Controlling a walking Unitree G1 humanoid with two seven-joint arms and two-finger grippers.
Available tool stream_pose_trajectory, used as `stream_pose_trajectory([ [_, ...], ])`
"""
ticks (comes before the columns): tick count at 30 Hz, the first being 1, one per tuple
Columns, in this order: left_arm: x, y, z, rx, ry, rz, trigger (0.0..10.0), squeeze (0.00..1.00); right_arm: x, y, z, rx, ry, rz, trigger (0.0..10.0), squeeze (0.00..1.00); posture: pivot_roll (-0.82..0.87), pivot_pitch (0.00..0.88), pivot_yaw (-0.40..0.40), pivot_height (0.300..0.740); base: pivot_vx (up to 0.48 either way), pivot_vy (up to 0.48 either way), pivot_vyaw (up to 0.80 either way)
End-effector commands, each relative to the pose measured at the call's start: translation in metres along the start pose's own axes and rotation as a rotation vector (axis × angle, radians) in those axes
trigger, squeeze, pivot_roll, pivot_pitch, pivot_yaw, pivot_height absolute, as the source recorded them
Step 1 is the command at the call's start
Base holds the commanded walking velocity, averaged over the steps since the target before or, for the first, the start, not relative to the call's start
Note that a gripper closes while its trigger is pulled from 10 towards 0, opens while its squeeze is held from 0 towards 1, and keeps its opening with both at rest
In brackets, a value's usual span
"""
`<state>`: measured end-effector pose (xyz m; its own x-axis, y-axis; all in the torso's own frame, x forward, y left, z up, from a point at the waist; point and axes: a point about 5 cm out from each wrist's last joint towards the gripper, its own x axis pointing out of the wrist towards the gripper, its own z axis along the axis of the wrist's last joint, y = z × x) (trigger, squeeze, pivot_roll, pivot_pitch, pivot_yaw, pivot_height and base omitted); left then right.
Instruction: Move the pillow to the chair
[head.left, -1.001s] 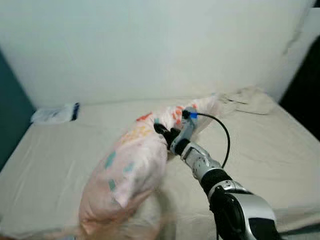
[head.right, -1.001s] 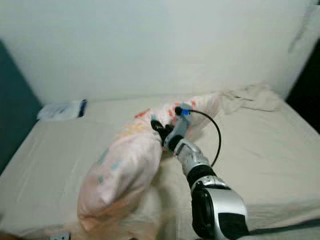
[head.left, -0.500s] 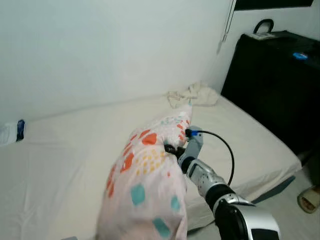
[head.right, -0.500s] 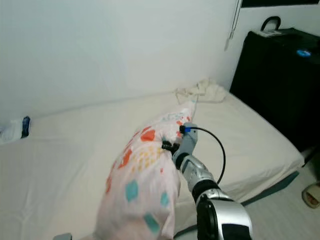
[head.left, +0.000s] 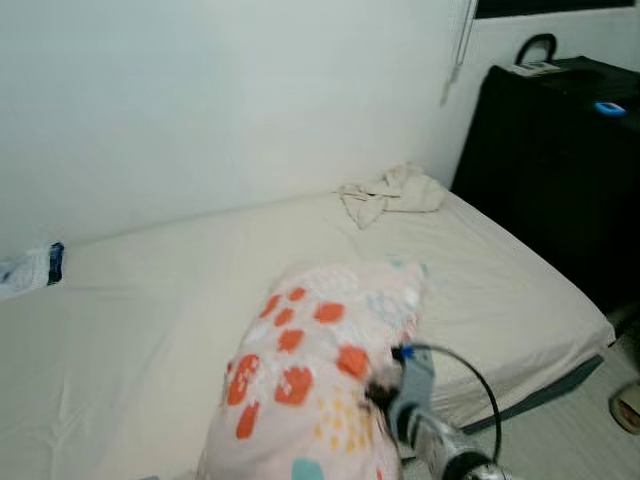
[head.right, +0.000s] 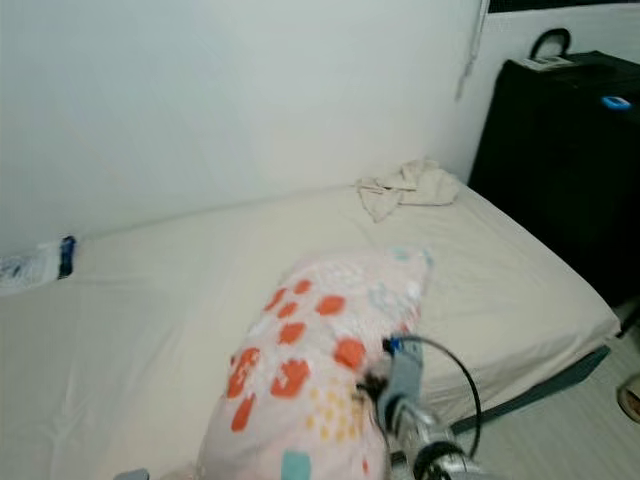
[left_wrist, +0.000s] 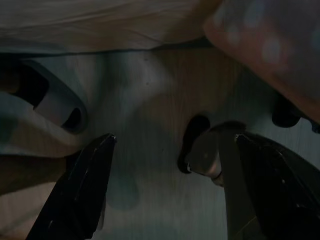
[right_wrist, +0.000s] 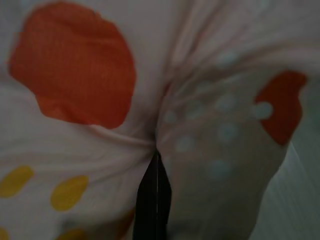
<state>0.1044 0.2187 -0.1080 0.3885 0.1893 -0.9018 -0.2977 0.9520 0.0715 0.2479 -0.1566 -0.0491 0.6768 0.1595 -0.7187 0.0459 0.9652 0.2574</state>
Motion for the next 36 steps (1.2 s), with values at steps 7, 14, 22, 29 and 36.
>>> stream_pose_trajectory([
  [7,0.000,-0.001,-0.003,0.027,0.014,-0.010,10.0,0.00,-0.003,-0.009,-0.015,-0.029,0.053,-0.054,10.0,0.00,0.02,0.041,-0.023,0.740,0.000,0.000,0.00],
  [14,0.000,-0.003,-0.004,0.051,0.023,-0.018,10.0,0.00,-0.002,-0.006,-0.008,-0.025,0.031,-0.048,10.0,0.00,0.02,0.041,-0.021,0.740,-0.205,0.000,0.00],
  [22,0.000,-0.004,-0.004,0.059,0.023,-0.020,10.0,0.00,0.000,-0.001,-0.003,-0.033,0.016,-0.033,10.0,0.00,0.02,0.037,-0.025,0.740,-0.286,0.000,0.00],
  [29,0.000,-0.004,-0.004,0.068,0.025,-0.021,10.0,0.00,0.000,-0.001,-0.003,-0.037,0.016,-0.029,10.0,0.00,0.02,0.035,-0.023,0.740,-0.290,0.000,0.00],
  [36,0.000,-0.003,-0.004,0.086,0.025,-0.023,10.0,0.00,0.000,-0.002,-0.004,-0.035,0.021,-0.033,10.0,0.00,0.02,0.035,-0.020,0.740,-0.318,0.000,0.00],
])
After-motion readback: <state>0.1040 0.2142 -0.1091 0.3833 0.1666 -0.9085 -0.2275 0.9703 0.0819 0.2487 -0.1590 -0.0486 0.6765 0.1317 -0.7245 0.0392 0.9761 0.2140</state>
